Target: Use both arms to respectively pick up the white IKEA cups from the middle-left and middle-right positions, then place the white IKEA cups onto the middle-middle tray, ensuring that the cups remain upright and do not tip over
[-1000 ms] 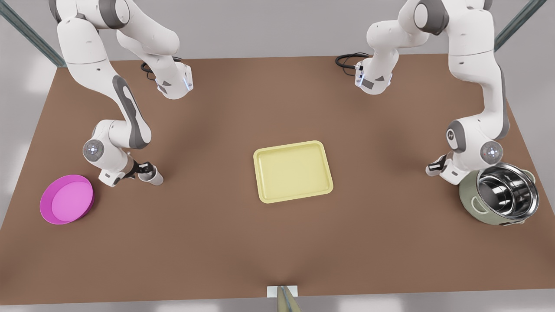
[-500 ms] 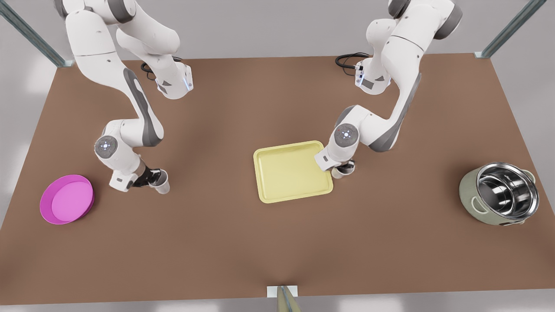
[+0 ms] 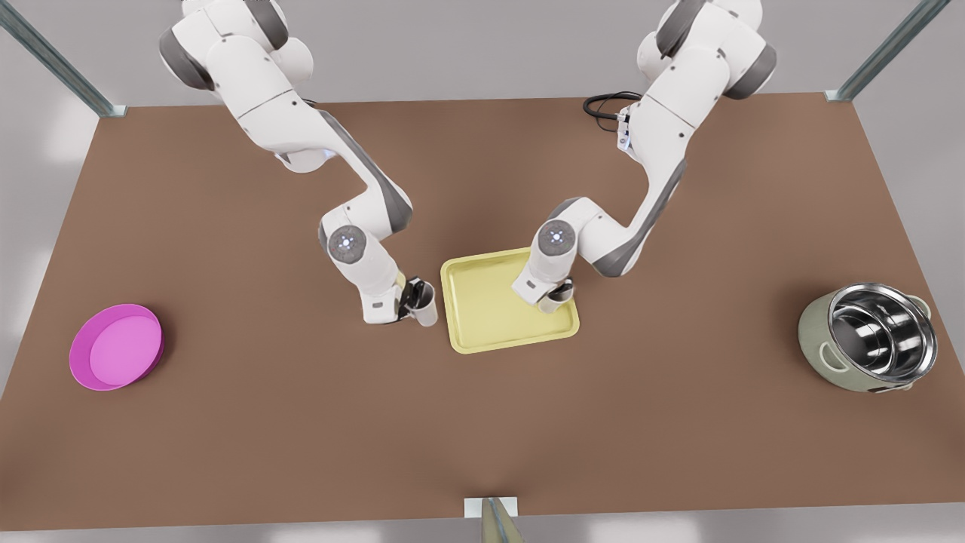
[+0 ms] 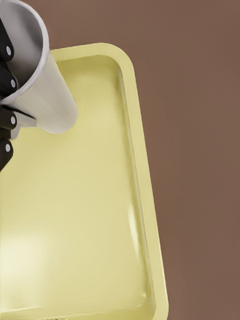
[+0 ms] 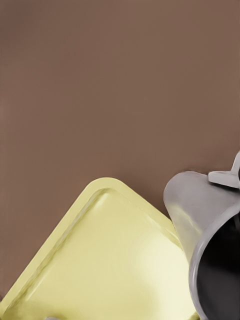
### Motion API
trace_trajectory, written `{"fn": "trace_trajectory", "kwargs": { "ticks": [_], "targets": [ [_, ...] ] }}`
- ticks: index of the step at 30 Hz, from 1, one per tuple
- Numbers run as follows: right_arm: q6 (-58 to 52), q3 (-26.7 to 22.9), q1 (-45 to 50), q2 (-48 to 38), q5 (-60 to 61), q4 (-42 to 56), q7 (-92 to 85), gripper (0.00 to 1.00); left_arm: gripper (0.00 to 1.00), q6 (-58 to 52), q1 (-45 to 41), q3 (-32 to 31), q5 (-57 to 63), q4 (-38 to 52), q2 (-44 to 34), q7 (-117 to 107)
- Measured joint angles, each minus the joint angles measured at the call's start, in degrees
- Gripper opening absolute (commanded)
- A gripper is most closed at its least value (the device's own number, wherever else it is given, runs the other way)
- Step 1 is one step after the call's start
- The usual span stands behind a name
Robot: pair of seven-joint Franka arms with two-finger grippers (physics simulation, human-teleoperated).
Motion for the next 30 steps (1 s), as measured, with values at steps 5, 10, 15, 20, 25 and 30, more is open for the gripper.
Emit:
{"fn": "trace_trajectory", "kwargs": {
  "ticks": [5, 10, 15, 20, 25, 30],
  "targets": [
    [-1.02, 0.02, 4.32, 3.82, 1.03, 5.07, 2.01, 0.21, 0.51, 1.52, -0.47, 0.0, 0.55, -0.09, 0.5, -4.99],
    [-1.69, 0.05, 7.31, 7.18, 1.23, 6.73, 4.43, 0.21, 0.77, 2.16, -0.16, 0.0, 0.79, -0.2, 0.32, -8.8],
    [-1.94, 0.09, 8.06, 9.35, 1.2, 7.32, 6.35, 0.21, 1.0, 1.45, 0.34, -0.68, 0.6, -0.22, -1.42, -11.63],
    [-2.05, 0.1, 8.39, 11.71, 1.18, 9.25, 7.73, 0.25, 1.0, -4.85, 8.77, -11.04, 0.3, 3.7, -4.66, -14.11],
    [-2.09, 0.08, 8.45, 12.05, 0.1, 9.52, 9.85, 1.0, 1.0, -32.81, 28.02, -15.9, 0.6, 31.77, -5.33, -8.5],
    [-2.3, 0.08, 8.51, 11.92, -1.05, 9.82, 12.92, 1.0, 1.0, -48.56, 17.83, 9.55, -2.03, 34.2, -12.65, 3.75]
  ]
}}
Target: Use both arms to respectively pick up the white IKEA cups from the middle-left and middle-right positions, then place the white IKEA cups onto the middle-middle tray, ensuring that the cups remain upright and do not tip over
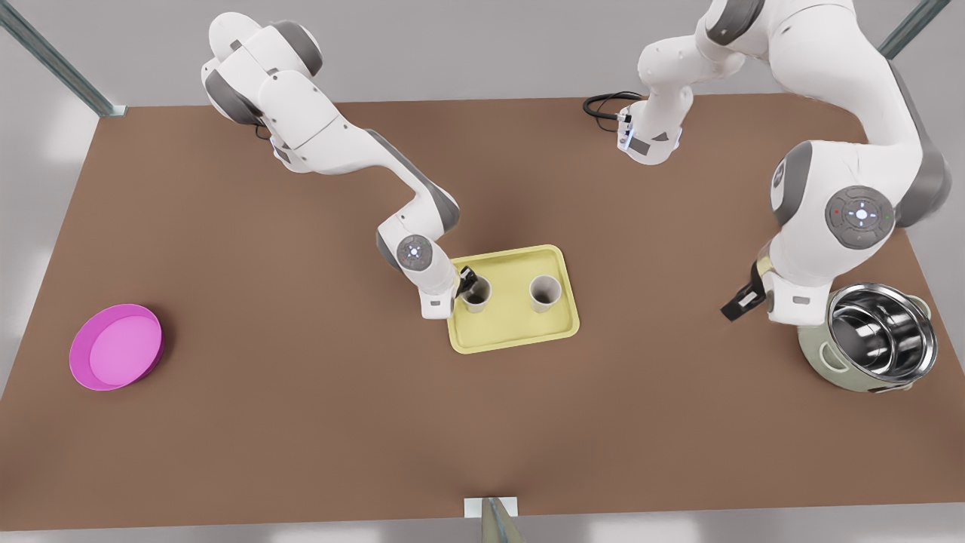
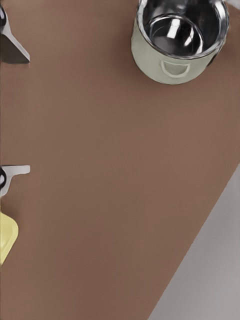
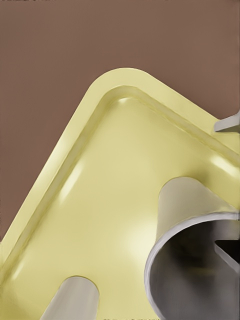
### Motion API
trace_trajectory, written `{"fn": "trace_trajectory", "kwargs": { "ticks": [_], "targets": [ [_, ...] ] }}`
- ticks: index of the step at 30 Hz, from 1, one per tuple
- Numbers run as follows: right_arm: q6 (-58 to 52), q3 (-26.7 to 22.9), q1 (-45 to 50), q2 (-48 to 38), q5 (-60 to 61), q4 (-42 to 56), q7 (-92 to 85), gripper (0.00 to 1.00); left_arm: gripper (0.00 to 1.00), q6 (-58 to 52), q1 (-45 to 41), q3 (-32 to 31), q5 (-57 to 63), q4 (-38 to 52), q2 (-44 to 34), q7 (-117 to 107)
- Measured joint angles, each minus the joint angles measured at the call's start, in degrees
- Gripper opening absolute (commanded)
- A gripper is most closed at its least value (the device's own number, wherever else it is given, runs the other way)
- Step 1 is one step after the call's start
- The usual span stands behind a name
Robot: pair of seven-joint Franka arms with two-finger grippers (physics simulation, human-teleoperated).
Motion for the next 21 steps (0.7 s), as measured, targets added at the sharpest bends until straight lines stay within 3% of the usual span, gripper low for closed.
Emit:
{"fn": "trace_trajectory", "kwargs": {
  "ticks": [1, 3, 5, 10, 13, 15, 18, 21],
  "targets": [
    [-0.22, 0.01, -0.02, -0.1, 0.29, 0.26, 0.16, 0.99, 1.0, -1.19, -3.67, 5.11, -1.57, -2.52, -3.33, 2.63],
    [-0.58, 0.03, 0.14, -0.48, 0.96, 0.49, 0.22, 0.99, 1.0, -4.0, -6.5, 8.67, -4.01, -3.31, -4.69, 7.41],
    [-0.98, 0.63, -0.02, -1.95, 1.43, 0.54, 0.25, 0.95, 1.0, -6.37, -7.2, 9.51, -5.55, -3.17, -4.3, 11.68],
    [-6.74, 0.97, -1.35, -10.5, 3.32, 2.64, 0.32, 1.0, 1.0, -10.38, -7.09, 9.85, -7.84, -3.15, -4.01, 20.55],
    [-18.48, 0.1, -11.04, -17.72, 4.16, 4.54, 0.35, 1.0, 1.0, -11.13, -6.99, 9.87, -8.58, -3.13, -4.0, 24.83],
    [-28.52, -5.29, -18.65, -18.36, 2.2, 6.63, 0.5, 1.0, 1.0, -11.23, -6.97, 9.92, -8.85, -3.13, -4.0, 27.31],
    [-39.28, -14.75, -20.69, -20.11, -5.73, 10.47, 0.58, 1.0, 1.0, -11.18, -6.95, 9.91, -9.07, -3.14, -3.96, 30.55],
    [-46.84, -17.46, -22.55, -26.11, -10.18, 12.39, 0.73, 1.0, 1.0, -11.14, -6.99, 9.93, -9.18, -3.14, -3.93, 33.29]
  ]
}}
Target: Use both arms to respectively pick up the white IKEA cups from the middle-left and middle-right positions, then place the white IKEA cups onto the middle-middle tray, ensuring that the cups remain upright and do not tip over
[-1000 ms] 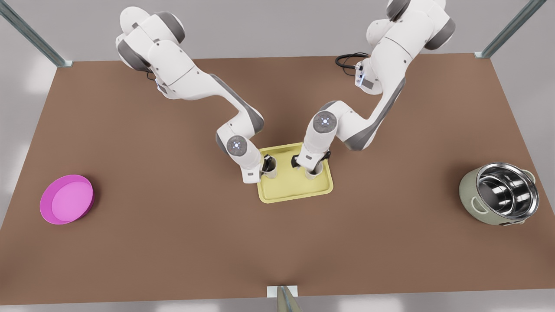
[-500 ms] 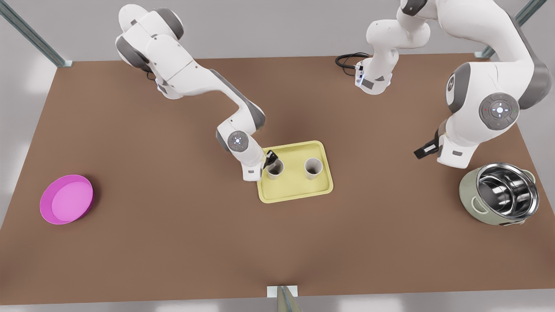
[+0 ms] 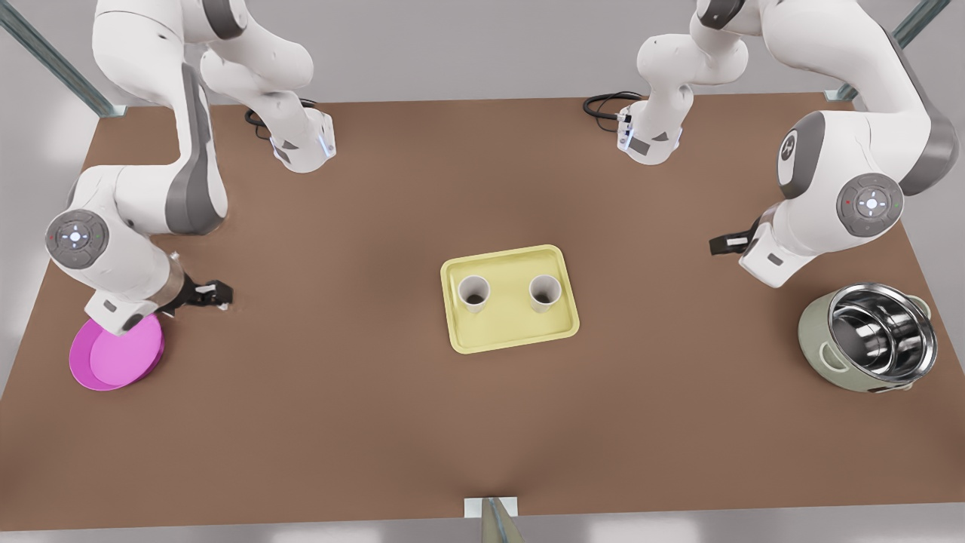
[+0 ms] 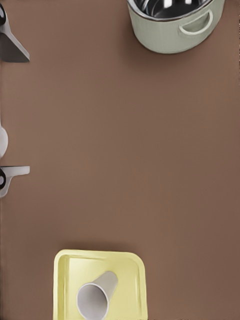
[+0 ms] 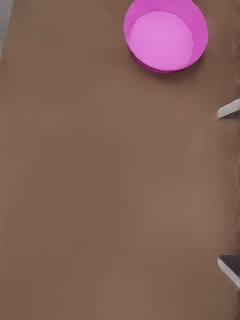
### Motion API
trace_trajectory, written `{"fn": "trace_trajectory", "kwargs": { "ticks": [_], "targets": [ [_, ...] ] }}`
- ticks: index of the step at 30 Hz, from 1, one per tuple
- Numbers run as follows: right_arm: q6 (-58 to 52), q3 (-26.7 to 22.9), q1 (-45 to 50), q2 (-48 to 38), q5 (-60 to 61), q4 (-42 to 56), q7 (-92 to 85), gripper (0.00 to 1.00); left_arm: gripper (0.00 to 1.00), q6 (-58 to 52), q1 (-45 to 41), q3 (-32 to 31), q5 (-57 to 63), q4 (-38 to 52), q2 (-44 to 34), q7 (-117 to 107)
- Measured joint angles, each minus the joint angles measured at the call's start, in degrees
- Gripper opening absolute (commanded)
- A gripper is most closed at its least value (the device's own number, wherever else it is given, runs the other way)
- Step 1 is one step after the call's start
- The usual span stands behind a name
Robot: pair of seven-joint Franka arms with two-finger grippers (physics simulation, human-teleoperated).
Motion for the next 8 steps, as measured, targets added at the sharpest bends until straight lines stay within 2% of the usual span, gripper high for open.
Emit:
{"fn": "trace_trajectory", "kwargs": {
  "ticks": [3, 8],
  "targets": [
    [-5.51, -0.31, -0.68, -6.97, -1.59, -1.25, 0.13, 1.0, 1.0, 0.02, 0.01, -0.01, -0.05, -0.04, 0.02, 2.33],
    [-11.3, -0.31, -1.15, -9.01, -1.88, -1.6, 0.32, 1.0, 1.0, 0.04, 0.49, 0.07, -0.08, -0.01, 0.02, 5.45]
  ]
}}
